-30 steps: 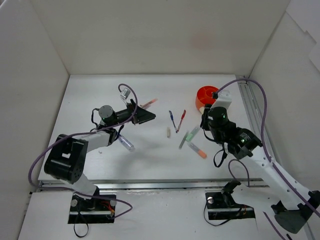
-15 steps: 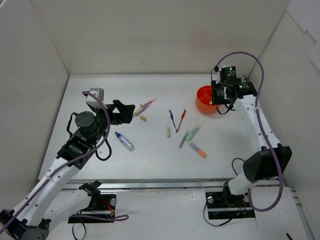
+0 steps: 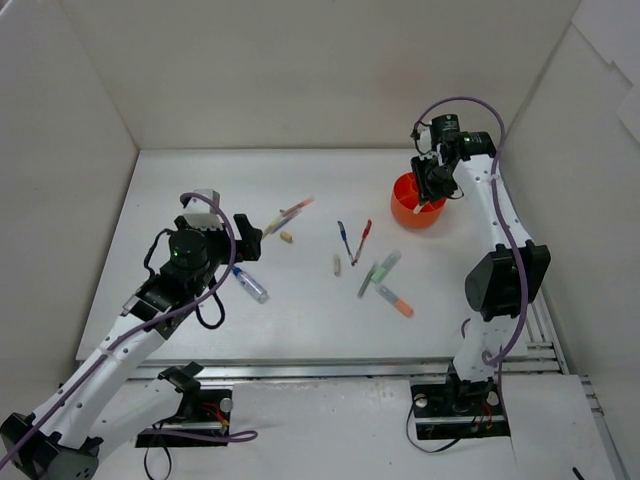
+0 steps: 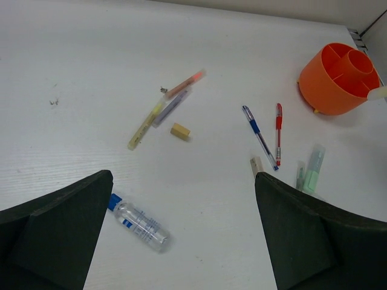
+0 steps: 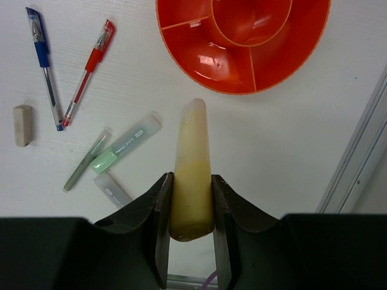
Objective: Sort the stationery into containers
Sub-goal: Place the pen in the storage box.
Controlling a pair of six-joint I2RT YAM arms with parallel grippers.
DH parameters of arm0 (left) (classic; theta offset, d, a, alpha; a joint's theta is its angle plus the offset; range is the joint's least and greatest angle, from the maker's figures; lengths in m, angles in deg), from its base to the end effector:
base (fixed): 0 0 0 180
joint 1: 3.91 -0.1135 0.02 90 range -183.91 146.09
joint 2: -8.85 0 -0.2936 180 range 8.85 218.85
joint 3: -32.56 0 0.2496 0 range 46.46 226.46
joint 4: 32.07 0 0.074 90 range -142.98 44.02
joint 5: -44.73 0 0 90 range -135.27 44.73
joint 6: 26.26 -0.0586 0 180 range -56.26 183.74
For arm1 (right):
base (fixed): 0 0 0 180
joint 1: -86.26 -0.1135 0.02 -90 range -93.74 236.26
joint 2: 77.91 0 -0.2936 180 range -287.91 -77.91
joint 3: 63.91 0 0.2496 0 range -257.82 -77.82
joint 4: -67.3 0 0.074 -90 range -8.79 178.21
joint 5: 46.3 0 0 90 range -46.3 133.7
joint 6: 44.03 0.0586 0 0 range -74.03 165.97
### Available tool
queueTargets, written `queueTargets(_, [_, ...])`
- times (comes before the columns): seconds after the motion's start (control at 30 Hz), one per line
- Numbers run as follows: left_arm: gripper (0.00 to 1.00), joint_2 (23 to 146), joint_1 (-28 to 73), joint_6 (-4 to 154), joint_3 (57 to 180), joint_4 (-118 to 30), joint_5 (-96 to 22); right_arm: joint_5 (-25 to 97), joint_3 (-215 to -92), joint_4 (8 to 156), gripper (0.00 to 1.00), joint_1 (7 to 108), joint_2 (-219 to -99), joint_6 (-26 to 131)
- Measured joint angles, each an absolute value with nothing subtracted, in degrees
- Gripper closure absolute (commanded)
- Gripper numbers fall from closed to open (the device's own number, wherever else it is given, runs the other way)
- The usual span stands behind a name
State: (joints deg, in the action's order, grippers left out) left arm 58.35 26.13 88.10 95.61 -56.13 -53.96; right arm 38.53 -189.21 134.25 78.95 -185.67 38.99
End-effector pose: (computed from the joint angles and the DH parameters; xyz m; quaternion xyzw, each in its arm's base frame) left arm 0.1790 -0.0933 0.3712 -0.0104 0.7681 -0.2396 0.5937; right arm 0.4295 0.0604 0.3678 -0.1321 0.9277 0.0433 0.3464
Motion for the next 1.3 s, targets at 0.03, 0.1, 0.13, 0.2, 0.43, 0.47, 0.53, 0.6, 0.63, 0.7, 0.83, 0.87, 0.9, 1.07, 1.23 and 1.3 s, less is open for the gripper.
queueTargets(0.03, [0.01, 58.0, 26.1, 88.0, 95.6, -56.1, -54.3, 38.7, -189.7, 134.6, 1.00, 79.1, -186.1, 39.0])
queueTargets(0.1, [0.01, 57.5, 26.1, 87.9, 95.5, -56.1, -54.8, 39.4, -191.0, 134.9, 1.00, 79.3, -187.0, 39.0])
queueTargets(0.13, [0.01, 57.4, 26.1, 87.9, 95.5, -56.1, -55.1, 39.6, -191.6, 135.0, 1.00, 79.4, -187.5, 39.0])
queueTargets(0.2, [0.00, 57.4, 26.1, 87.9, 95.5, -56.3, -55.7, 39.8, -192.1, 135.1, 1.00, 79.6, -188.5, 39.1])
queueTargets(0.43, [0.01, 57.4, 26.1, 87.9, 95.5, -56.5, -56.3, 40.3, -194.4, 135.0, 1.00, 80.6, -192.7, 40.3])
queueTargets(0.47, [0.01, 57.4, 26.1, 87.9, 95.5, -56.5, -56.3, 40.4, -194.4, 134.9, 1.00, 80.7, -192.9, 40.8])
queueTargets(0.53, [0.01, 57.5, 26.1, 87.9, 95.5, -56.5, -56.3, 40.5, -194.4, 134.2, 1.00, 80.7, -192.9, 41.8])
queueTargets(0.6, [0.01, 57.7, 26.1, 87.9, 95.5, -56.5, -56.1, 40.5, -194.2, 133.0, 1.00, 80.7, -192.9, 42.8])
queueTargets(0.63, [0.01, 57.8, 26.1, 87.9, 95.5, -56.5, -56.0, 40.5, -194.2, 132.5, 1.00, 80.7, -192.9, 43.1])
queueTargets(0.7, [0.01, 58.1, 26.1, 87.8, 95.5, -56.5, -55.8, 40.5, -194.2, 131.6, 1.00, 80.8, -192.9, 43.8])
queueTargets(0.83, [0.00, 58.3, 26.1, 87.7, 95.5, -56.5, -55.6, 40.4, -194.1, 130.6, 1.00, 81.4, -192.9, 45.3])
queueTargets(0.87, [0.01, 58.3, 26.1, 87.7, 95.5, -56.5, -55.6, 40.5, -194.1, 130.3, 1.00, 81.6, -192.9, 45.8])
queueTargets(0.9, [0.01, 58.3, 26.1, 87.7, 95.5, -56.5, -55.6, 40.5, -194.0, 130.1, 1.00, 81.8, -192.9, 46.2])
queueTargets(1.07, [0.01, 58.4, 26.1, 87.3, 95.5, -56.5, -55.6, 40.5, -193.1, 129.4, 1.00, 82.6, -192.9, 47.7])
queueTargets(1.23, [0.01, 58.7, 26.1, 86.9, 95.5, -56.5, -55.6, 40.5, -192.1, 129.2, 0.88, 82.9, -192.9, 48.6])
queueTargets(1.3, [0.00, 58.9, 26.1, 86.9, 95.5, -56.5, -55.6, 40.5, -191.7, 128.9, 0.78, 82.9, -192.9, 48.8])
